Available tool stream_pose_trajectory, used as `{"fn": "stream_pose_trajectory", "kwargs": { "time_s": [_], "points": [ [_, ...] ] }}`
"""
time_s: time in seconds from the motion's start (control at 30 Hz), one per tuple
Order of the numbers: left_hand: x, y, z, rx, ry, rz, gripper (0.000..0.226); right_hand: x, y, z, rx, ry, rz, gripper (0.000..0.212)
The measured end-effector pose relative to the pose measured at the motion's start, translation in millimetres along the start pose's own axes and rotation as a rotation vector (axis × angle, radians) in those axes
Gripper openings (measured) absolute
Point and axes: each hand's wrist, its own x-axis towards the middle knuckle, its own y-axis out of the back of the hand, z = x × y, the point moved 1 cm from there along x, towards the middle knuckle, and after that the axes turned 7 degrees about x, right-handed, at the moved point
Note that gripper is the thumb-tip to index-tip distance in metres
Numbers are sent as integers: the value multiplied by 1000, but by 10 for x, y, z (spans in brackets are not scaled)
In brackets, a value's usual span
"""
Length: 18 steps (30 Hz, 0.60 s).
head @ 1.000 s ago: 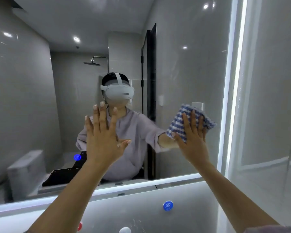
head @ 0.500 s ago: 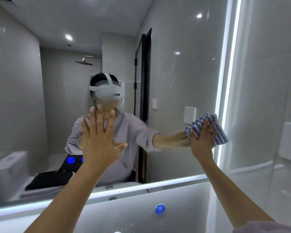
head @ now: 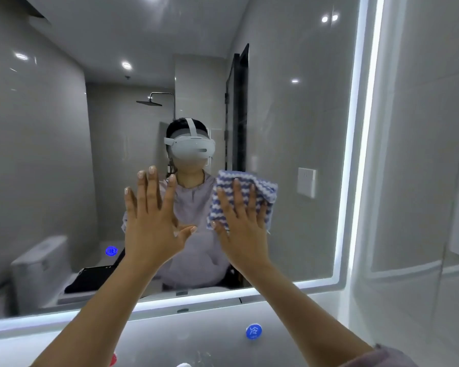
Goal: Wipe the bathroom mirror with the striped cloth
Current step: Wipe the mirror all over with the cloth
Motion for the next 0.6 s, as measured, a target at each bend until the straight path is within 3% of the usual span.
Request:
{"fn": "stream_pose_trajectory", "kwargs": {
  "time_s": [0.3,0.6],
  "points": [
    [-9,34,7,-31,-3,3,115,150,114,211,-25,184,-27,62],
    [-16,1,-29,-51,-6,32,101,457,534,852,-65,41,72,68]
  ]
}}
